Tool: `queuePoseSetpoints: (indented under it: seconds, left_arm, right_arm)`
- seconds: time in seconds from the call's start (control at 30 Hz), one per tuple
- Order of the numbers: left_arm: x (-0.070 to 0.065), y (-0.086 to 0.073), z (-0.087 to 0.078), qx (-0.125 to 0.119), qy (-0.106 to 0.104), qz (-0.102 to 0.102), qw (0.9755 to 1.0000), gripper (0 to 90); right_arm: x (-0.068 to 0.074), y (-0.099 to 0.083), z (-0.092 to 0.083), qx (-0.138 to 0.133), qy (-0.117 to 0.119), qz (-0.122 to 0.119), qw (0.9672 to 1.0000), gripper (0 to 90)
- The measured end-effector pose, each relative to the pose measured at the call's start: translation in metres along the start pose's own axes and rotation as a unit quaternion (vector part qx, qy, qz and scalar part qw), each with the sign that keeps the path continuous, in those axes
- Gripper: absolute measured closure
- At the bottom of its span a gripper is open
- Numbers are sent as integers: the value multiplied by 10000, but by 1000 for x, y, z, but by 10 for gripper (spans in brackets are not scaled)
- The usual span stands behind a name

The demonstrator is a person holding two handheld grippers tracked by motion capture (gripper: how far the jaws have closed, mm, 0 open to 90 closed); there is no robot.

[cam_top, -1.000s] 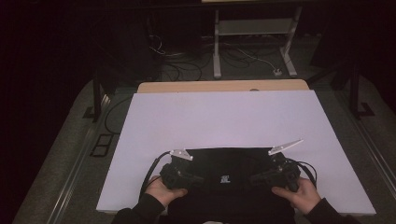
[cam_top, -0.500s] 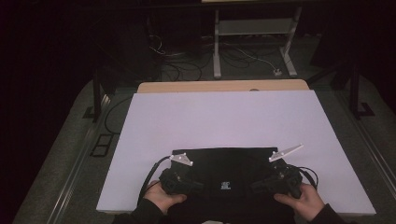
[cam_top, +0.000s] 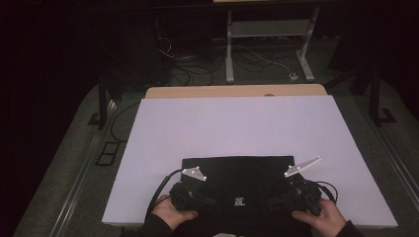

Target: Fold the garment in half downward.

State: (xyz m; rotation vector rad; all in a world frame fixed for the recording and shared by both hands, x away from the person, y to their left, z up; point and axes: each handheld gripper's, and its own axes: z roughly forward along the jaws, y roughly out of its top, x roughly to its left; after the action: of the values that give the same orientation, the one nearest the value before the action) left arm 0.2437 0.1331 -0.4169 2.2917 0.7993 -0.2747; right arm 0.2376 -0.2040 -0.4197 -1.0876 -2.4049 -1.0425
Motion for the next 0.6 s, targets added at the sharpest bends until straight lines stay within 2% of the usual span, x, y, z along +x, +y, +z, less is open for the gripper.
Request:
queuePoseSetpoints:
  seconds: [0.13,0.3,0.4,0.6]
  left_arm:
    - [-3,0,-2,-29,80,135,9999,806]
    - [-9,0,-10,-196,272,327,9989,645]
    - [-14,-2,-13,-320,524,479,9970,528]
    - [-15,2,-18,-320,499,599,9964,368]
  right_arm:
    - [2,-2,-2,-14,-31,6,10000,828]
    - [6,-4,-9,-84,-91,3,9999,770]
    - [8,-5,-14,-134,-170,-3,9998,707]
    - [11,-5,-24,-245,-394,-58,9989,591]
